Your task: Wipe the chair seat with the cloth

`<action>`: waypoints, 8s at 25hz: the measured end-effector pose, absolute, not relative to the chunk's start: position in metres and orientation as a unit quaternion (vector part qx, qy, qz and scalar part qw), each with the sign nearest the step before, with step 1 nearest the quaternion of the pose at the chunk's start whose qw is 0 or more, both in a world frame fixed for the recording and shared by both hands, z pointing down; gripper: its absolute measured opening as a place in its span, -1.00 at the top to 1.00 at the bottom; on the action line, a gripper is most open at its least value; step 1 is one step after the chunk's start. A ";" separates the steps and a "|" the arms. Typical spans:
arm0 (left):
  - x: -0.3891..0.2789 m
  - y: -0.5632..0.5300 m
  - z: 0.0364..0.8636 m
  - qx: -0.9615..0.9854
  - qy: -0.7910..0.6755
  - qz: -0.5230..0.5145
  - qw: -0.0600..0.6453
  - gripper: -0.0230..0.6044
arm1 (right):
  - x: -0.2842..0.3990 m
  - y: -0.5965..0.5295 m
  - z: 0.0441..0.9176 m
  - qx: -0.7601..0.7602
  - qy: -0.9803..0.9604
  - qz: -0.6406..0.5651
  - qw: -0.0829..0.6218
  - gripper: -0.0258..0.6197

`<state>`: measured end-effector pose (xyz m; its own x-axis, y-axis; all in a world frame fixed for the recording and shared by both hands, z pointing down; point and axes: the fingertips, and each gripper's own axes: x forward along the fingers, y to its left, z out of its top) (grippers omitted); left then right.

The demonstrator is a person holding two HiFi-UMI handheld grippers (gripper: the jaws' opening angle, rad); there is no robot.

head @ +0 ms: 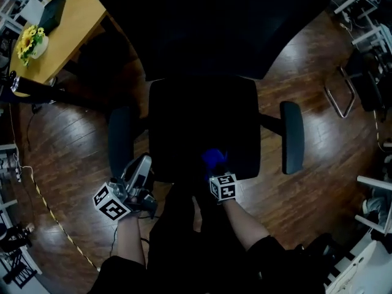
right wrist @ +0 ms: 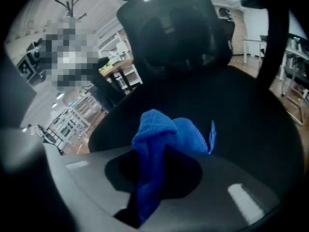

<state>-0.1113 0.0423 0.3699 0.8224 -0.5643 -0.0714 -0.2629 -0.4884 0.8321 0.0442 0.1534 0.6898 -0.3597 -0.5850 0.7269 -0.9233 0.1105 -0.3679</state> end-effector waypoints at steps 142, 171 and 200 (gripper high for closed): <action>-0.139 0.050 0.366 0.807 -0.262 -0.226 0.478 0.95 | -0.143 -0.030 0.656 0.441 -0.794 0.370 0.196 0.72; -0.037 0.054 0.375 0.843 -0.175 -0.150 0.485 0.95 | 0.253 0.100 0.667 0.673 -0.616 0.334 0.236 0.72; -0.151 0.085 0.368 0.798 -0.302 -0.235 0.466 0.95 | -0.160 0.055 0.660 0.391 -0.832 0.329 0.215 0.72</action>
<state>-0.1509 0.0850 0.3682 0.7072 -0.7007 -0.0942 -0.2627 -0.3842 0.8851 -0.1600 0.0551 0.6601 -0.6022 -0.5095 0.6146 -0.7921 0.4774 -0.3804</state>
